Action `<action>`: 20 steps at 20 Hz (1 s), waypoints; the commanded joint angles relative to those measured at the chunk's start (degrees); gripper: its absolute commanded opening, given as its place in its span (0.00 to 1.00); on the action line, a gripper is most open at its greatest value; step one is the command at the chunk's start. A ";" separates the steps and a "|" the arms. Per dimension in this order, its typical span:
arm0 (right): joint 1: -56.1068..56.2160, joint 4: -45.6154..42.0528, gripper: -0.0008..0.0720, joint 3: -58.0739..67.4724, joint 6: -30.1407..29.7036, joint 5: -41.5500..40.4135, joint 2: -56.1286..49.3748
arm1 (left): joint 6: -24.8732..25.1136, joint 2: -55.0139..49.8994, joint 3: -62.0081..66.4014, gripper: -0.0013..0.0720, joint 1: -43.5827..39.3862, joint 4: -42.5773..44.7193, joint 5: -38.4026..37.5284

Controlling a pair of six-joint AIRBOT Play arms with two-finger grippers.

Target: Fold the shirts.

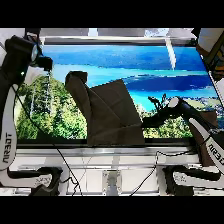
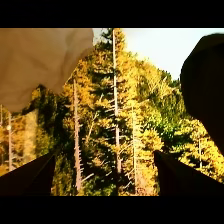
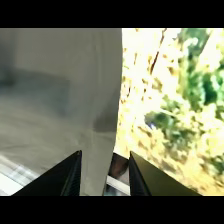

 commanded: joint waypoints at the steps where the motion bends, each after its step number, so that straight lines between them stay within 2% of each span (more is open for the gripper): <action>1: -0.74 4.09 0.48 -3.30 -2.03 -3.15 0.02 | 1.49 4.72 -5.14 0.96 0.02 -2.51 -4.83; 6: -0.72 13.11 0.48 -3.54 -5.49 -8.00 0.00 | 1.51 5.53 -6.45 0.96 0.02 -9.53 -4.63; 10: -0.70 15.52 0.47 -3.54 -5.84 -8.85 -0.02 | 1.95 5.53 -6.45 0.96 0.00 -11.63 -4.63; 11: -0.70 15.82 0.45 -3.54 -5.86 -8.85 -0.02 | 1.95 5.55 -6.45 0.96 0.00 -11.63 -4.63; 13: -0.72 17.49 0.06 -3.54 -7.50 -8.76 -0.02 | 1.95 5.53 -6.45 0.96 0.00 -11.63 -4.66; 15: -0.87 18.95 0.05 -3.39 -7.76 -9.01 0.02 | 1.90 5.53 -6.45 0.96 0.00 -11.76 -4.66; 20: -6.40 11.21 0.05 5.60 -4.59 -8.24 2.01 | 1.92 5.53 -6.47 0.96 0.00 -19.61 -4.66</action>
